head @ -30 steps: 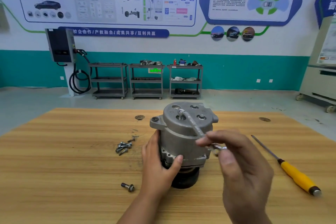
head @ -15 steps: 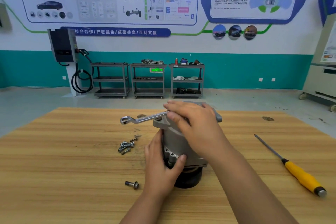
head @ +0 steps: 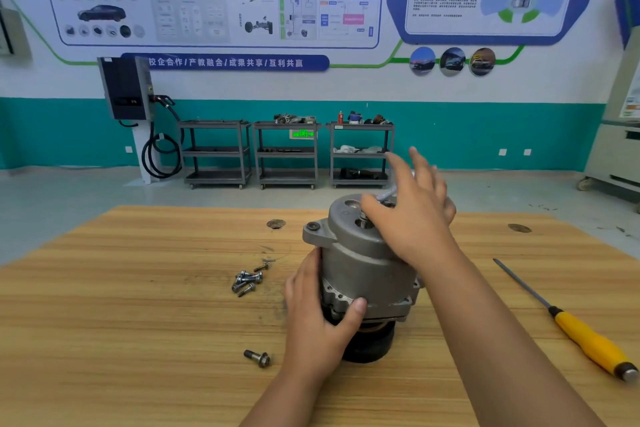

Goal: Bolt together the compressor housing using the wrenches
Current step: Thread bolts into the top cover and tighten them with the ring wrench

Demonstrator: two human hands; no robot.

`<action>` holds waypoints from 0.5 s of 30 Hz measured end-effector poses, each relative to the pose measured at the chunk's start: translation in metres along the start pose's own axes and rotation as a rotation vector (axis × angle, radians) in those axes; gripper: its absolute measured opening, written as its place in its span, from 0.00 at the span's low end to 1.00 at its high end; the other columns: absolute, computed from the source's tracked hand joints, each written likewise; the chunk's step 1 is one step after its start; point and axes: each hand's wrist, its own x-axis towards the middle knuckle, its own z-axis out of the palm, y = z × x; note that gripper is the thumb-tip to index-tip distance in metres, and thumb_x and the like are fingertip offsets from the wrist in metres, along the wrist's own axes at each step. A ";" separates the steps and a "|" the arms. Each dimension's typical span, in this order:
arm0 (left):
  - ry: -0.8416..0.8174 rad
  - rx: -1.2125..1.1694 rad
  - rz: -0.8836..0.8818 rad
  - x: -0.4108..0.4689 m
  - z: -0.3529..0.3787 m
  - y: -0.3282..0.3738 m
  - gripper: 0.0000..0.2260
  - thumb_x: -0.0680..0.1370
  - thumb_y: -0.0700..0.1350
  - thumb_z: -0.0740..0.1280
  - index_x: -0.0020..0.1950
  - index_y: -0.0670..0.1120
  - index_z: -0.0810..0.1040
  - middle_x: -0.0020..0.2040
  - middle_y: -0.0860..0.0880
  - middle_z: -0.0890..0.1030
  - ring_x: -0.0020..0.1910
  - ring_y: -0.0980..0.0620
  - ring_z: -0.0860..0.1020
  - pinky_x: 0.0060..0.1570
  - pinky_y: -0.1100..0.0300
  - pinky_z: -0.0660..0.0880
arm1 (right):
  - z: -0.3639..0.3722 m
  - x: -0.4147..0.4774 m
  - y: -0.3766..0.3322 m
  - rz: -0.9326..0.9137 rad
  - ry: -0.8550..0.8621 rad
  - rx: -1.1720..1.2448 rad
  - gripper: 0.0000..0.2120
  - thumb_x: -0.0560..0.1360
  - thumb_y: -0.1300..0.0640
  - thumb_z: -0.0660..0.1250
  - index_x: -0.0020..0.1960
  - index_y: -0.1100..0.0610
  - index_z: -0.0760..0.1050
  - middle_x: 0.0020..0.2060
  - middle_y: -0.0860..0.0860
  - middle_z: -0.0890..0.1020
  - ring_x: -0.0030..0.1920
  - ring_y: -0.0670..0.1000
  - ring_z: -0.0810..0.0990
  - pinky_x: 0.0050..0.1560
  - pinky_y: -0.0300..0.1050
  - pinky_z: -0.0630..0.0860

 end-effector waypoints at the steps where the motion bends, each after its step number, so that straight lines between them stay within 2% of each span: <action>1: 0.002 -0.001 -0.002 0.000 0.000 -0.001 0.33 0.67 0.67 0.61 0.69 0.70 0.51 0.62 0.79 0.56 0.66 0.67 0.57 0.58 0.64 0.60 | 0.000 -0.001 0.004 -0.033 -0.017 -0.018 0.25 0.75 0.41 0.60 0.70 0.43 0.64 0.77 0.44 0.50 0.76 0.52 0.42 0.71 0.62 0.44; 3: 0.002 -0.003 -0.002 0.001 0.000 -0.001 0.33 0.67 0.67 0.61 0.69 0.70 0.51 0.62 0.78 0.57 0.66 0.67 0.57 0.58 0.64 0.60 | -0.003 -0.005 0.010 -0.051 -0.041 -0.057 0.21 0.76 0.37 0.54 0.64 0.43 0.72 0.76 0.45 0.57 0.76 0.51 0.41 0.71 0.62 0.38; 5: 0.003 0.003 0.003 0.001 0.000 -0.002 0.33 0.67 0.67 0.61 0.69 0.70 0.51 0.64 0.77 0.57 0.66 0.68 0.56 0.59 0.63 0.59 | -0.008 -0.015 0.015 -0.046 -0.023 -0.094 0.25 0.76 0.35 0.47 0.62 0.45 0.73 0.71 0.45 0.68 0.76 0.49 0.49 0.71 0.62 0.38; 7: 0.006 0.008 0.002 0.002 0.000 -0.002 0.33 0.67 0.67 0.61 0.69 0.70 0.51 0.64 0.77 0.56 0.66 0.69 0.55 0.59 0.62 0.59 | -0.018 -0.030 0.019 -0.043 0.030 -0.128 0.27 0.76 0.36 0.46 0.64 0.46 0.72 0.66 0.46 0.73 0.73 0.48 0.60 0.71 0.61 0.39; 9: 0.008 0.013 0.001 0.002 0.001 -0.003 0.32 0.67 0.67 0.61 0.68 0.71 0.50 0.63 0.78 0.56 0.66 0.69 0.55 0.58 0.63 0.59 | -0.029 -0.049 0.021 -0.045 0.081 -0.122 0.22 0.77 0.41 0.49 0.63 0.46 0.73 0.61 0.45 0.77 0.67 0.47 0.68 0.71 0.60 0.40; 12: 0.018 0.014 0.003 0.002 0.001 -0.003 0.32 0.67 0.67 0.61 0.68 0.72 0.50 0.63 0.77 0.57 0.66 0.68 0.56 0.58 0.65 0.59 | -0.038 -0.078 0.016 -0.103 0.161 -0.173 0.17 0.78 0.52 0.57 0.65 0.47 0.73 0.60 0.44 0.79 0.64 0.47 0.73 0.70 0.54 0.44; 15: 0.023 0.001 0.007 0.001 0.000 -0.002 0.32 0.67 0.66 0.62 0.68 0.71 0.51 0.63 0.78 0.58 0.66 0.68 0.57 0.57 0.70 0.58 | -0.045 -0.097 0.005 -0.216 0.254 -0.133 0.13 0.73 0.61 0.68 0.57 0.53 0.80 0.54 0.48 0.83 0.55 0.51 0.81 0.60 0.51 0.59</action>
